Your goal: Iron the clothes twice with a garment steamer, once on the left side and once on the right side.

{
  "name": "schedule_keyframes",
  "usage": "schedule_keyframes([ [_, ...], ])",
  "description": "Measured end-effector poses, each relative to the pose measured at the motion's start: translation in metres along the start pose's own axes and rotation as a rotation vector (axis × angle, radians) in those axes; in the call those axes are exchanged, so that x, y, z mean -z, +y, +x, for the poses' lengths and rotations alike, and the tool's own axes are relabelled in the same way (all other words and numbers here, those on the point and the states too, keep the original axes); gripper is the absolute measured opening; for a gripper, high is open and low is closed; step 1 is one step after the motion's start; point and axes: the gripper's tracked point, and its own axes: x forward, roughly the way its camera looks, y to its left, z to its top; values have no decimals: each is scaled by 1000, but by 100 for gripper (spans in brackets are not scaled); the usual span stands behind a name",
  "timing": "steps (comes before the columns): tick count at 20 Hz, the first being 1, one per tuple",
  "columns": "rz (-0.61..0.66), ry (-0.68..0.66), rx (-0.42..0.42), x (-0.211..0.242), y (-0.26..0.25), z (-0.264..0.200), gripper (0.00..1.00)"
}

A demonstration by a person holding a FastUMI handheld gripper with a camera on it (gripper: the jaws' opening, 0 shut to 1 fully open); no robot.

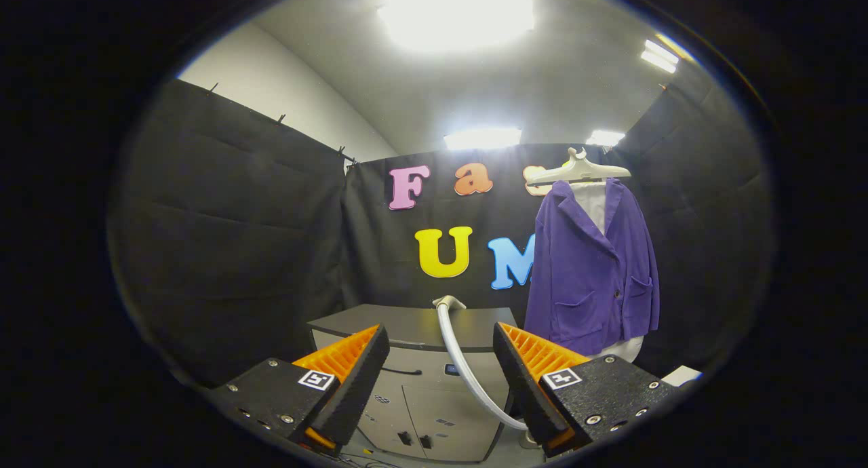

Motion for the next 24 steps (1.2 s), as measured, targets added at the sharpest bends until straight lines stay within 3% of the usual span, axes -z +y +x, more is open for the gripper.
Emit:
schedule_keyframes([
  [11,-33,38,51,-21,-25,19,95],
  [24,-53,142,149,-43,-34,180,95],
])
